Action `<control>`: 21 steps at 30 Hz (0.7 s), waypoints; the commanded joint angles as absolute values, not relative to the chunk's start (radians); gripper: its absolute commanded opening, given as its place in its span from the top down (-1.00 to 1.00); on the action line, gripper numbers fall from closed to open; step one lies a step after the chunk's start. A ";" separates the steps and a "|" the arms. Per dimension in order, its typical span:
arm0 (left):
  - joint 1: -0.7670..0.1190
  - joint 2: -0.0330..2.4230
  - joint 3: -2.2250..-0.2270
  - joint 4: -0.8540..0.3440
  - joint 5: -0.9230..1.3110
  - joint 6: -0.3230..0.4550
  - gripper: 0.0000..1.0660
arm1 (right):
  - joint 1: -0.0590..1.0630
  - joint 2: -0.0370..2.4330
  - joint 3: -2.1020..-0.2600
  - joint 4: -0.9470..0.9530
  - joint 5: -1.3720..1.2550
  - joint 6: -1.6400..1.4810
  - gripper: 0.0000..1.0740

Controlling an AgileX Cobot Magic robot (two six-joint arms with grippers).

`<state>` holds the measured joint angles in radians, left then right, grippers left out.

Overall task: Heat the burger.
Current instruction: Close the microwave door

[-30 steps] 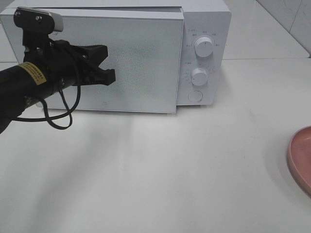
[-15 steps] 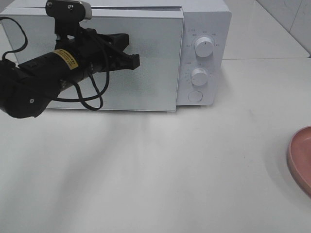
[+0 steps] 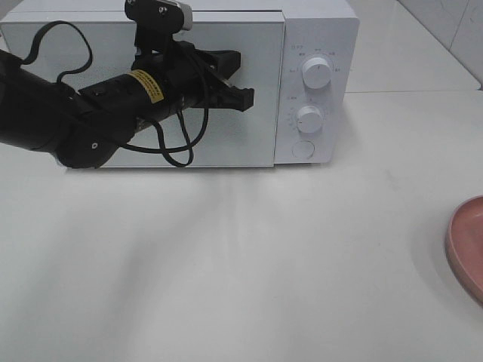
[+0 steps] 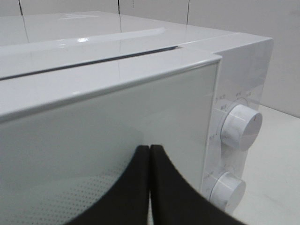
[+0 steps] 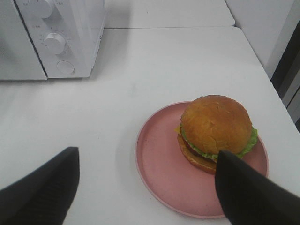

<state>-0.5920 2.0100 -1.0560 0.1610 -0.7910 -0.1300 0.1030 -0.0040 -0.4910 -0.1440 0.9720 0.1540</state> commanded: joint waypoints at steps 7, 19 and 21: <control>-0.568 2.046 -1.104 -0.008 -0.771 -0.131 1.00 | 0.095 -0.031 -0.489 -0.145 0.964 0.146 -0.42; -0.653 1.917 -0.995 0.054 -0.577 -0.139 0.97 | 0.095 -0.031 -0.489 -0.145 0.964 0.146 -0.42; -0.675 1.899 -0.989 0.054 -0.487 -0.139 0.75 | 0.095 -0.031 -0.489 -0.145 0.964 0.146 -0.42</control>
